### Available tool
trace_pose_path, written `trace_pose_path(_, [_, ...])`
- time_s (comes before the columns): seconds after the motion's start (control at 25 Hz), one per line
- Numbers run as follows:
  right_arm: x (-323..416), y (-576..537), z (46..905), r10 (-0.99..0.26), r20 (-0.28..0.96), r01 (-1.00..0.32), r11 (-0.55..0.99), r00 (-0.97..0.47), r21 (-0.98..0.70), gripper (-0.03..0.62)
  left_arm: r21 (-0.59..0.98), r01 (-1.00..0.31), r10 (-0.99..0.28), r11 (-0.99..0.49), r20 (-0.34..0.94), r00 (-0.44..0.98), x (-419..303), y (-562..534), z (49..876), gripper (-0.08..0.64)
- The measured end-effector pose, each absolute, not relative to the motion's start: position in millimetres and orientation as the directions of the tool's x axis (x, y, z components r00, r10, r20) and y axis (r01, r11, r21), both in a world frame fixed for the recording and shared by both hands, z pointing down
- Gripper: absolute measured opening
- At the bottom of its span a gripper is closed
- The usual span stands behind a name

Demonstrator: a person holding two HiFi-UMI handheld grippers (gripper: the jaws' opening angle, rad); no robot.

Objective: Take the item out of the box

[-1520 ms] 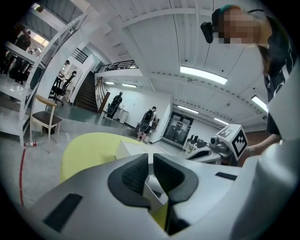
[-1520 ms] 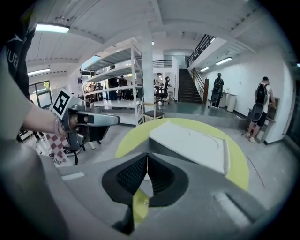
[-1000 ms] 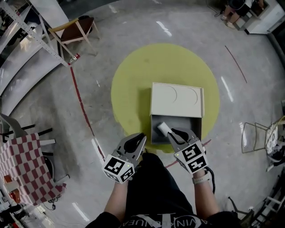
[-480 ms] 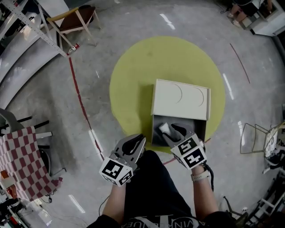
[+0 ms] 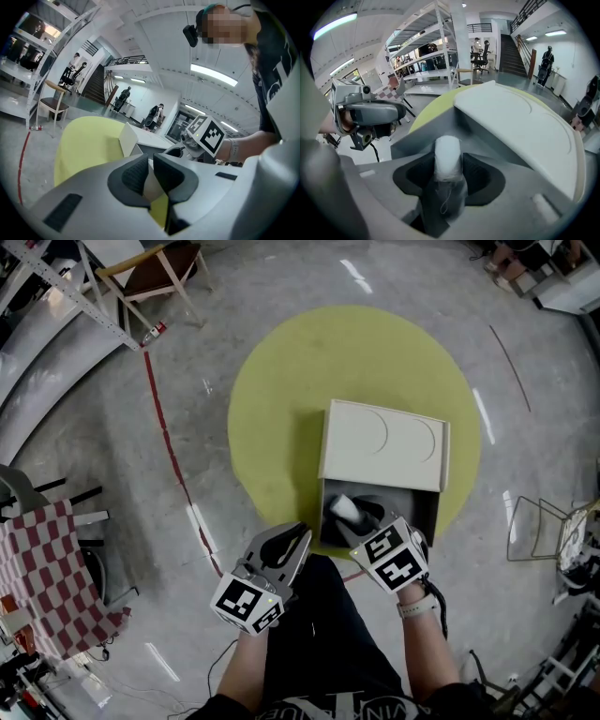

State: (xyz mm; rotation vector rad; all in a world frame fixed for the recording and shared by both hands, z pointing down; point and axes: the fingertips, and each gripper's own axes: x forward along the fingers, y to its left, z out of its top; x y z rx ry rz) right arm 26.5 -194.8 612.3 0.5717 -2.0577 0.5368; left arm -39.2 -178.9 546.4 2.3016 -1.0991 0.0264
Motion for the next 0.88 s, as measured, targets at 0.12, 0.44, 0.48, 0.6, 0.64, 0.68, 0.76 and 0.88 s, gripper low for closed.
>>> trace_pose_path(0.12, [26.4, -194.6, 614.9, -0.194, 0.857, -0.565, 0.815, -0.477, -0.130, 0.175, 0.495, -0.720, -0.706, -0.487, 0.263, 0.658, -38.7, -176.0, 548.5, 0.034])
trace_pose_path(0.44, [26.4, -196.0, 607.4, -0.239, 0.850, -0.538, 0.841, -0.470, -0.061, 0.172, 0.492, -0.725, -0.709, -0.481, 0.268, 0.652, -41.9, -171.8, 550.4, 0.034])
trace_pose_path(0.48, [26.1, -195.6, 605.0, -0.240, 0.845, -0.539, 0.840, -0.477, -0.066, 0.172, 0.493, -0.728, -0.713, -0.477, 0.267, 0.648, -42.5, -171.9, 550.6, 0.034])
trace_pose_path(0.6, [28.3, -194.7, 597.9, -0.249, 0.835, -0.539, 0.839, -0.491, -0.067, 0.172, 0.489, -0.735, -0.719, -0.470, 0.271, 0.640, -41.3, -173.7, 548.5, 0.034])
trace_pose_path(0.64, [29.4, -194.6, 595.3, -0.257, 0.831, -0.540, 0.839, -0.493, -0.061, 0.172, 0.486, -0.736, -0.718, -0.471, 0.274, 0.640, -40.5, -174.1, 547.7, 0.034])
trace_pose_path(0.68, [30.3, -194.8, 592.7, -0.265, 0.827, -0.541, 0.839, -0.496, -0.055, 0.172, 0.483, -0.737, -0.718, -0.473, 0.274, 0.640, -39.6, -174.1, 547.7, 0.034])
trace_pose_path(0.76, [33.1, -195.2, 587.4, -0.282, 0.818, -0.546, 0.837, -0.501, -0.046, 0.172, 0.477, -0.739, -0.717, -0.476, 0.275, 0.640, -37.5, -174.6, 546.7, 0.034])
trace_pose_path(0.88, [37.6, -193.9, 577.8, -0.296, 0.801, -0.556, 0.830, -0.520, -0.054, 0.172, 0.473, -0.739, -0.715, -0.479, 0.278, 0.641, -34.5, -176.5, 542.3, 0.034])
